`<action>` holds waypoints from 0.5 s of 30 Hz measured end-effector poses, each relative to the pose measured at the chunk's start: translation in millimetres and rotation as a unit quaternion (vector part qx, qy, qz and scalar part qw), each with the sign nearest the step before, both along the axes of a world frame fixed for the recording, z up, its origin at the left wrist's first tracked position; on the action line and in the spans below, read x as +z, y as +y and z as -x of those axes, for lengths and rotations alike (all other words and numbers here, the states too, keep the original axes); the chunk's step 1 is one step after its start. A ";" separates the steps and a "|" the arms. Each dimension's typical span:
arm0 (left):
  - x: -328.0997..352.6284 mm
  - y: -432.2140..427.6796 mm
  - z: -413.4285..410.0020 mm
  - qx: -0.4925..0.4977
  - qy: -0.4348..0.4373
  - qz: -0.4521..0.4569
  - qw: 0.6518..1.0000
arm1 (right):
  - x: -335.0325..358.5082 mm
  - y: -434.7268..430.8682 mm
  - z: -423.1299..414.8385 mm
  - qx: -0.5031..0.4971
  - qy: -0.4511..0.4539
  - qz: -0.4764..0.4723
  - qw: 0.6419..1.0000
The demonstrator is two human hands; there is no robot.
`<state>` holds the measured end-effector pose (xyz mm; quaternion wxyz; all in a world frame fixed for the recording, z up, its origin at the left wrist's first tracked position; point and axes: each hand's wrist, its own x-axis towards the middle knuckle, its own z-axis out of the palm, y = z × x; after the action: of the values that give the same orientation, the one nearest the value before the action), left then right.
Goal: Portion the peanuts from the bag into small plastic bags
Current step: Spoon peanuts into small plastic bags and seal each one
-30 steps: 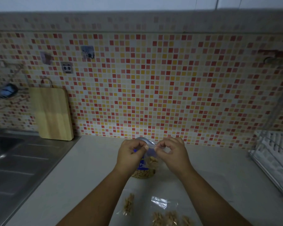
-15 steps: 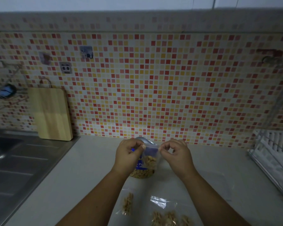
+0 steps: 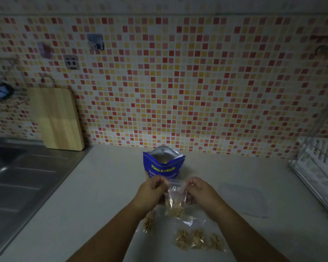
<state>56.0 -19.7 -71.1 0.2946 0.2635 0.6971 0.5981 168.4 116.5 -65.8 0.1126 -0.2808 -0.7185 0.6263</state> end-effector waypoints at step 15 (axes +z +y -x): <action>-104.2 -1.9 -3.5 0.006 0.247 0.321 0.914 | -110.7 -29.9 12.1 -0.026 -0.201 -0.391 0.898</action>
<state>59.5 -21.7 -175.3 0.1780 0.2896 0.9038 0.2601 156.3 86.6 -176.5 0.0830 -0.3530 -0.9053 0.2213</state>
